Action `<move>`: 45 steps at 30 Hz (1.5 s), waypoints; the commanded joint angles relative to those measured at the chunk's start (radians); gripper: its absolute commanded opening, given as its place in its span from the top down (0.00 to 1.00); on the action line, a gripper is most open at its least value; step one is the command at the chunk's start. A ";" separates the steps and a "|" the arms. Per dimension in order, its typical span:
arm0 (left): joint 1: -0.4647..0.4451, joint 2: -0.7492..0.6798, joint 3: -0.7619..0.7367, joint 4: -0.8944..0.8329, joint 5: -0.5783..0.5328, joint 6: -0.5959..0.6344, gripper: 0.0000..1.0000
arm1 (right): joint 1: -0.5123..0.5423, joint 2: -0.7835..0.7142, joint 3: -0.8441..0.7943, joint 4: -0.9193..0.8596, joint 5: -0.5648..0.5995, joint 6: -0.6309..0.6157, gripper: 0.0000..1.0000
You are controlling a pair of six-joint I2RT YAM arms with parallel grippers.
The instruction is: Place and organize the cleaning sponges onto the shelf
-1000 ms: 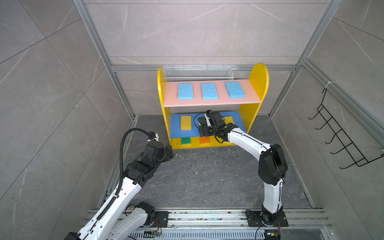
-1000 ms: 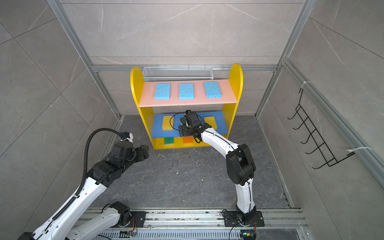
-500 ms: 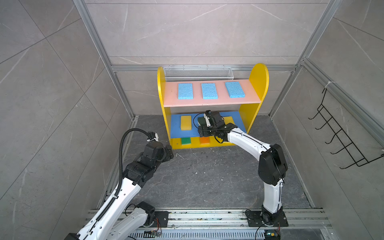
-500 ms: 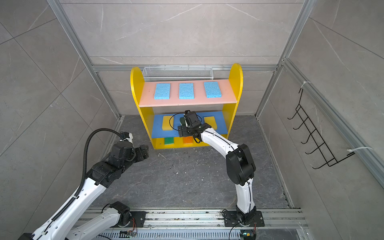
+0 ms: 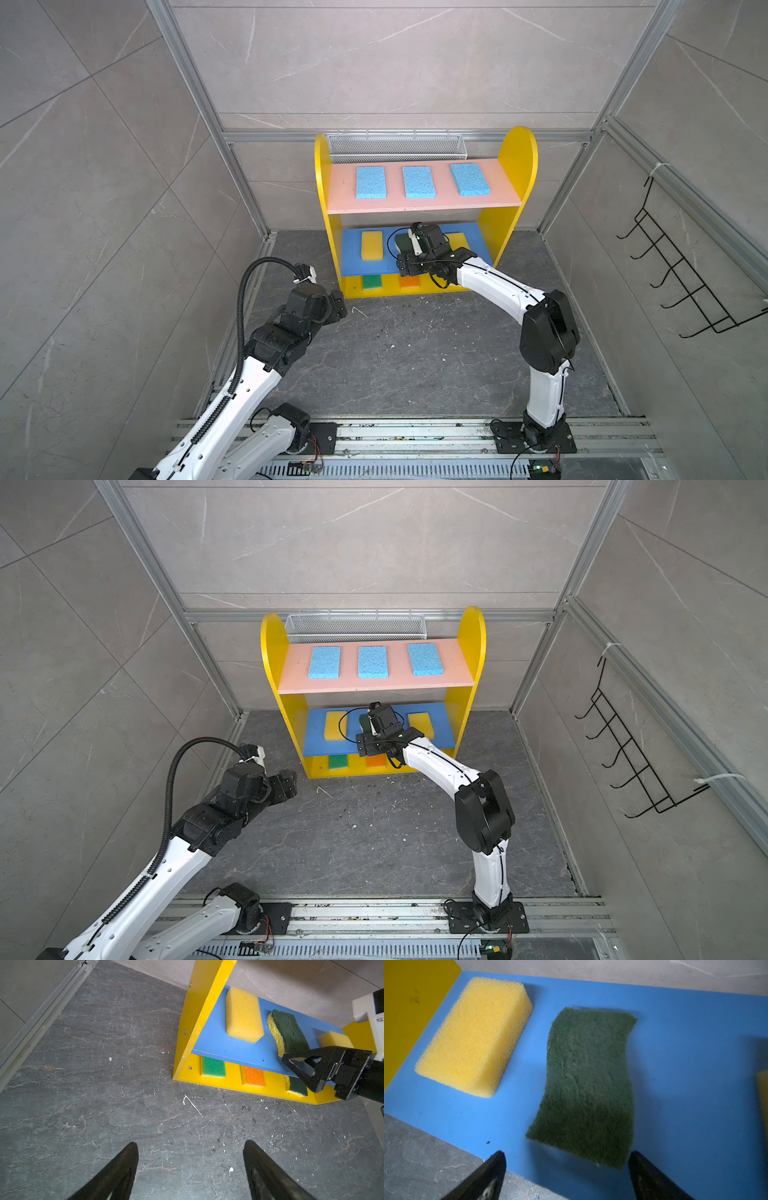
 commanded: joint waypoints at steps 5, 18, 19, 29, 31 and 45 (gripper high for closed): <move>0.006 -0.002 0.027 -0.016 -0.009 -0.013 0.18 | 0.006 -0.114 -0.050 -0.037 0.075 -0.032 0.05; 0.006 0.028 0.065 -0.096 -0.054 0.019 0.17 | 0.006 -0.357 -0.234 -0.086 0.118 -0.042 0.05; 0.006 0.030 0.066 -0.102 -0.061 0.021 0.17 | 0.006 -0.383 -0.255 -0.092 0.128 -0.041 0.05; 0.006 0.033 0.057 -0.116 -0.067 -0.006 0.17 | 0.003 -0.513 -0.392 -0.097 0.148 -0.072 0.06; 0.006 0.038 0.057 -0.110 -0.064 -0.016 0.18 | 0.003 -0.485 -0.381 -0.070 0.133 -0.067 0.08; 0.006 0.020 0.030 -0.086 -0.068 -0.020 0.18 | 0.005 -0.207 -0.170 0.007 0.139 -0.045 0.15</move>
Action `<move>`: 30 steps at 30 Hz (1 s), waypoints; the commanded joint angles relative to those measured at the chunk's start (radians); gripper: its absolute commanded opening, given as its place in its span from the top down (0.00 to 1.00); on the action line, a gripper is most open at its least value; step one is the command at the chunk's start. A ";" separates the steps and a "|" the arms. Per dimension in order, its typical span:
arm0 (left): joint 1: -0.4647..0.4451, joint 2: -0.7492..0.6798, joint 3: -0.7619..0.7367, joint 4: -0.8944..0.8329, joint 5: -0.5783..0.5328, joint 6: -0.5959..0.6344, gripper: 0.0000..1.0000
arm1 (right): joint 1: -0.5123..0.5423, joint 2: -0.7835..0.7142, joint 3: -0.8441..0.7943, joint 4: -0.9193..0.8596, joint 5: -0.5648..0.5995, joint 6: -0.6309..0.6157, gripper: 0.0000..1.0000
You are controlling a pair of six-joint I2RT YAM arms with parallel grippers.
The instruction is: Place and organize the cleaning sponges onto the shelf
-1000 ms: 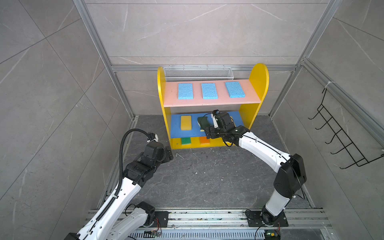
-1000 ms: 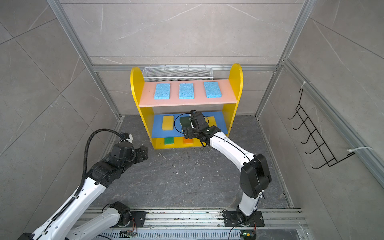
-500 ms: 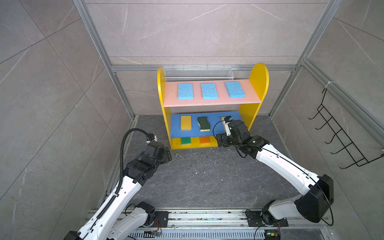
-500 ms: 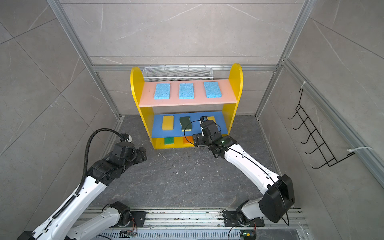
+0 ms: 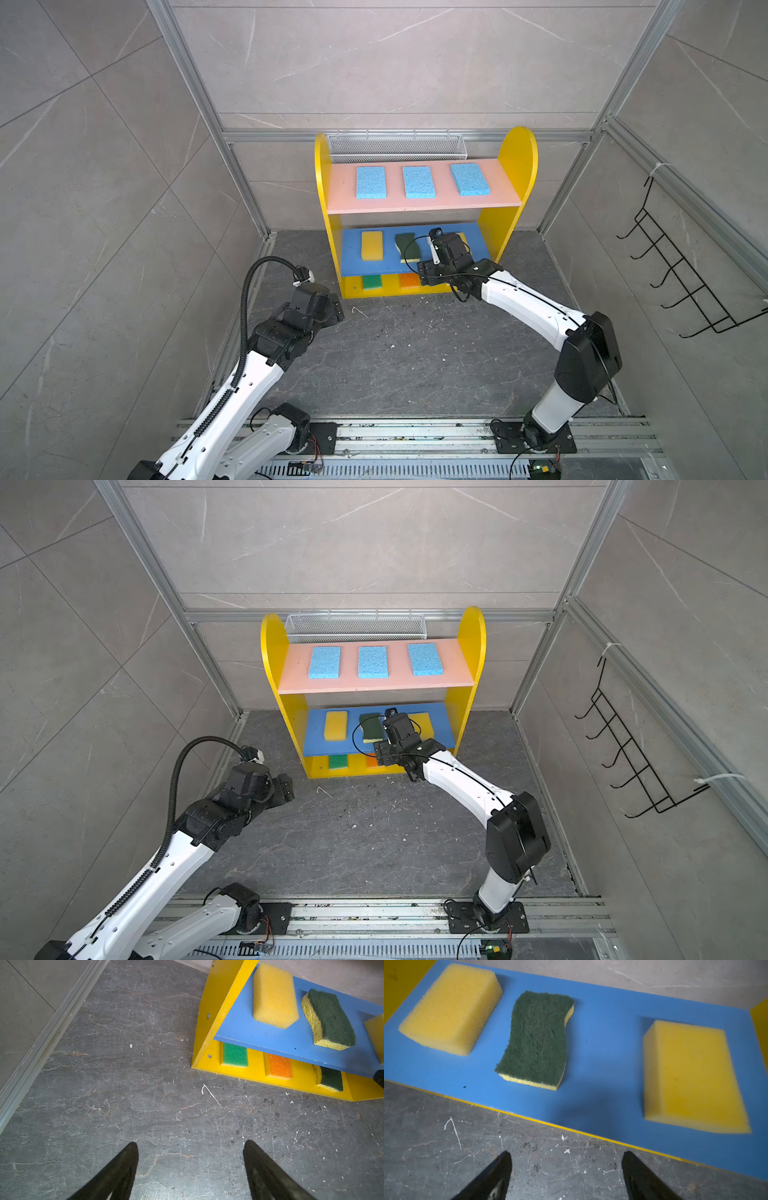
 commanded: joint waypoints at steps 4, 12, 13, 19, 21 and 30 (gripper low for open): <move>0.006 -0.018 0.001 0.030 -0.016 -0.001 0.18 | 0.005 0.082 0.091 0.022 0.002 0.005 0.15; 0.006 -0.028 0.008 0.031 -0.030 0.011 0.18 | 0.006 0.144 0.131 0.010 0.005 0.006 0.15; 0.006 -0.029 0.008 0.033 -0.032 0.011 0.18 | 0.008 0.149 0.131 0.010 0.005 0.006 0.15; 0.006 -0.033 0.006 0.034 -0.037 0.011 0.18 | 0.010 0.167 0.140 0.011 0.015 0.008 0.15; 0.006 -0.034 0.006 0.034 -0.039 0.011 0.18 | 0.010 0.175 0.145 0.015 0.019 0.012 0.15; 0.006 -0.038 0.000 0.031 -0.041 0.007 0.18 | 0.010 0.229 0.198 0.010 0.025 0.028 0.15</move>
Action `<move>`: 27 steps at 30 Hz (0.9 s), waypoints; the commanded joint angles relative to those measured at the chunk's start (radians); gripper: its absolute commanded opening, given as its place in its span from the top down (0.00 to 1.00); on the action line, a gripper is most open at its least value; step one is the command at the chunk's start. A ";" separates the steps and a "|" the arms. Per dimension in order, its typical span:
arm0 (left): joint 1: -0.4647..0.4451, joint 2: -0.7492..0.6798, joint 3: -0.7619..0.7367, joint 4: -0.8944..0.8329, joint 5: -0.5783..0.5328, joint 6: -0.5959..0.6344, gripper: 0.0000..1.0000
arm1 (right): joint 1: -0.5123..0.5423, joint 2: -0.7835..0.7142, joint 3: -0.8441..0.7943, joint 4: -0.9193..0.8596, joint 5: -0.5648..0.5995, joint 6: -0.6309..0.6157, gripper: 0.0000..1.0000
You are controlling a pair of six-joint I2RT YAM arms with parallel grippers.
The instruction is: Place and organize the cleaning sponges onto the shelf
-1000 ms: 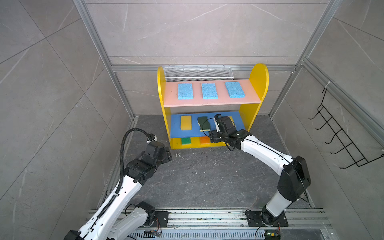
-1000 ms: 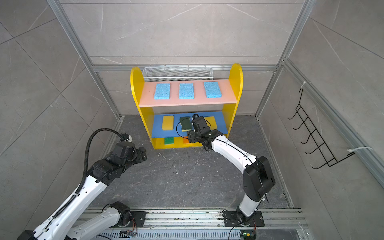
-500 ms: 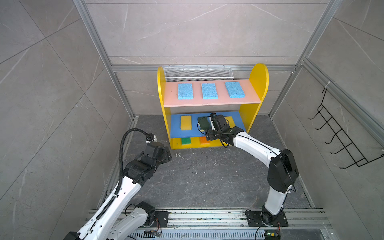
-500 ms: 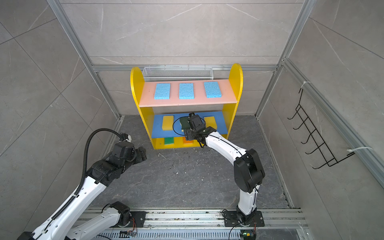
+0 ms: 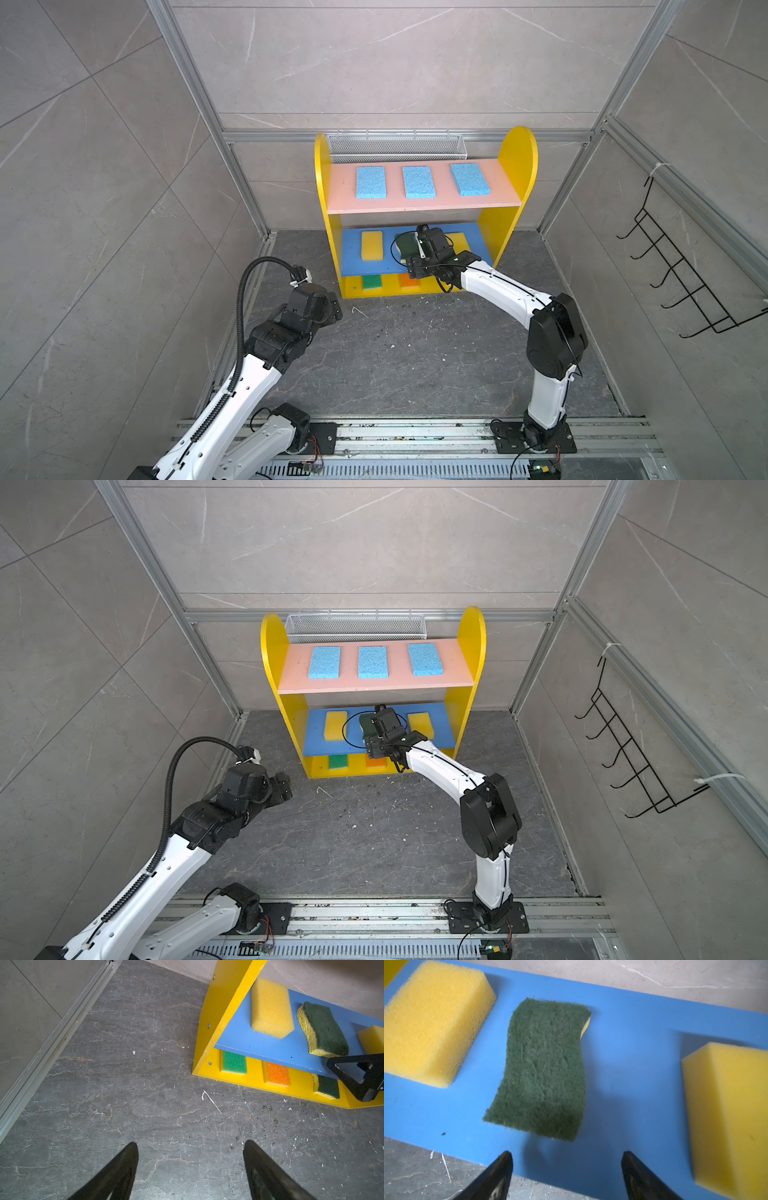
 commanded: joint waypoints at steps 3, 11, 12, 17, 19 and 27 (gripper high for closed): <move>0.006 -0.020 0.001 0.017 -0.018 0.005 0.18 | 0.006 0.045 0.051 -0.008 0.016 0.021 0.15; 0.006 -0.027 0.002 0.011 -0.023 0.005 0.18 | 0.006 0.072 0.067 -0.008 0.024 0.033 0.15; 0.006 -0.027 0.000 0.010 -0.025 0.002 0.18 | 0.006 0.075 0.069 -0.010 0.026 0.035 0.15; 0.006 -0.033 -0.002 0.006 -0.027 0.003 0.18 | 0.006 0.093 0.086 -0.012 0.030 0.041 0.15; 0.006 -0.035 -0.005 0.006 -0.027 0.001 0.18 | 0.006 0.102 0.095 -0.015 0.030 0.043 0.15; 0.007 -0.045 -0.007 0.006 -0.031 0.003 0.18 | 0.006 0.104 0.099 -0.025 0.034 0.059 0.15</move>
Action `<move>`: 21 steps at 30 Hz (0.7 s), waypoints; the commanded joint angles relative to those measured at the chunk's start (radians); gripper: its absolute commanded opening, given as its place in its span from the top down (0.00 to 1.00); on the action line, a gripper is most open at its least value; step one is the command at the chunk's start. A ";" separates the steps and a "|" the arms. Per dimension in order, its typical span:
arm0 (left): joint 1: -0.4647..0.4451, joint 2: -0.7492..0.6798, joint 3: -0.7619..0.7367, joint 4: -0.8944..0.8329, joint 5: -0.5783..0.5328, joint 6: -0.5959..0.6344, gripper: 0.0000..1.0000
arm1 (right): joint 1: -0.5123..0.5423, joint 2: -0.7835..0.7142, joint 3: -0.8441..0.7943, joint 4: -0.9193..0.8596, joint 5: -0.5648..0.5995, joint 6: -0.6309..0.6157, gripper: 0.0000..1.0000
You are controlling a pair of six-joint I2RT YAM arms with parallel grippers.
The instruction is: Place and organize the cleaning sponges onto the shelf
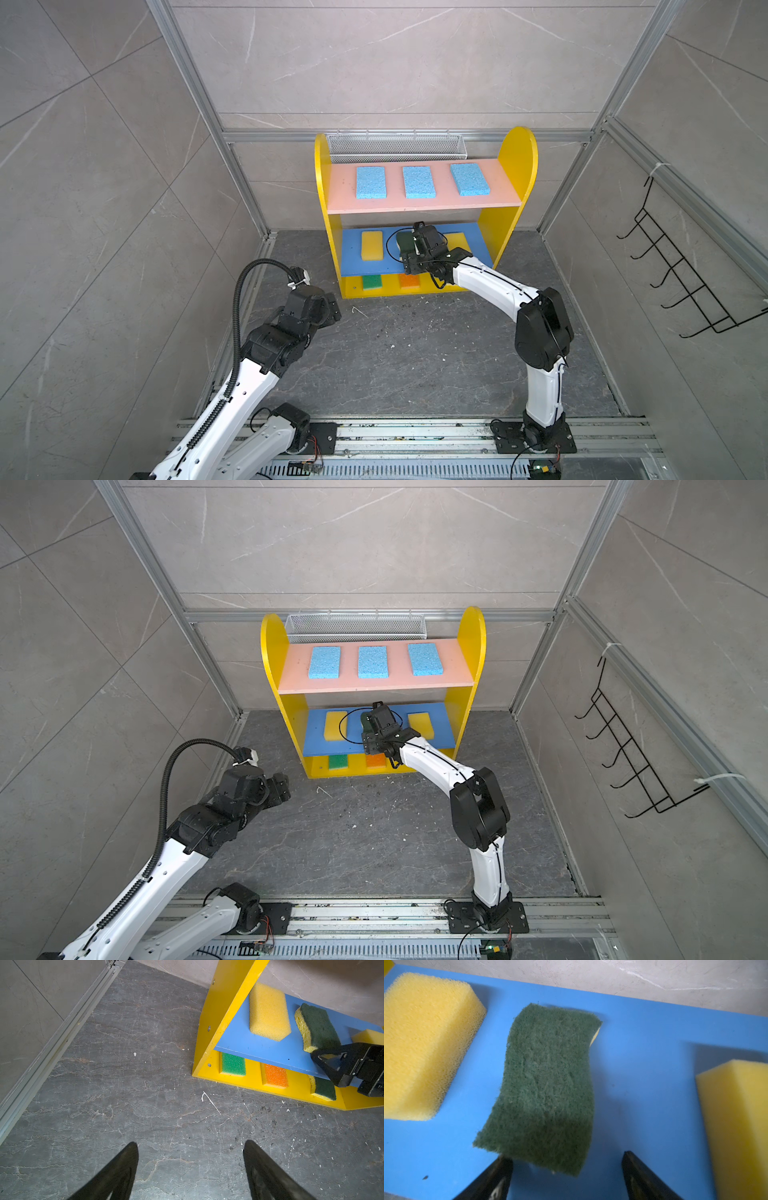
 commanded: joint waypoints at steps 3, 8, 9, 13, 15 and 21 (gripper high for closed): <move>0.006 -0.017 -0.001 0.007 -0.030 0.005 0.18 | 0.005 -0.010 -0.013 -0.026 0.007 0.030 0.15; 0.006 -0.005 -0.003 0.010 -0.036 0.007 0.18 | 0.016 -0.080 -0.075 -0.027 0.008 0.021 0.15; 0.006 -0.002 -0.003 0.012 -0.038 0.005 0.18 | 0.022 -0.100 -0.091 -0.028 0.015 0.021 0.15; 0.006 0.003 0.001 0.013 -0.035 0.007 0.18 | 0.027 -0.171 -0.151 -0.032 0.016 0.033 0.15; 0.006 0.005 0.003 0.013 -0.038 0.013 0.18 | 0.030 -0.228 -0.196 -0.038 0.016 0.041 0.14; 0.006 0.044 0.005 0.030 -0.054 0.061 0.17 | 0.037 -0.406 -0.333 -0.062 0.024 0.037 0.12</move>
